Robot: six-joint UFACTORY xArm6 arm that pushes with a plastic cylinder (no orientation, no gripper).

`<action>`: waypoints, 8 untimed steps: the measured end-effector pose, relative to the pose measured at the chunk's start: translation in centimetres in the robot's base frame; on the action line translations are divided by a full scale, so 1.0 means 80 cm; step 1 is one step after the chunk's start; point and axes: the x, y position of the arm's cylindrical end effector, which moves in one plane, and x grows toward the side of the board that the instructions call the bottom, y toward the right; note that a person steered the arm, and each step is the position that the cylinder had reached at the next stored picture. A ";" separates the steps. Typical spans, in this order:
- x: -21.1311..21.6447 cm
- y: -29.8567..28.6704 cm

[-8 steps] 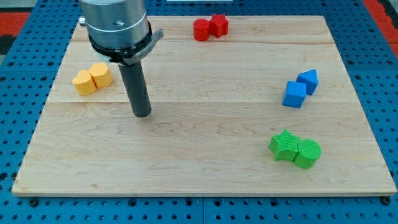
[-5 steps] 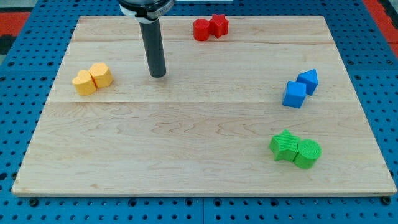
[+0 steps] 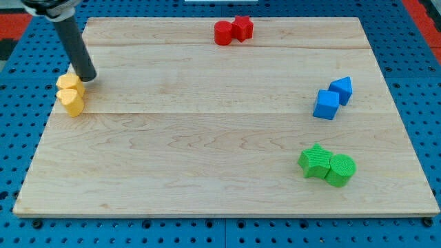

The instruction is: Push the yellow blocks to the center left of the board

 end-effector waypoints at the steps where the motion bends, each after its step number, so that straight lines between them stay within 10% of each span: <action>1: 0.001 0.011; 4: 0.100 0.300; 8: 0.168 0.203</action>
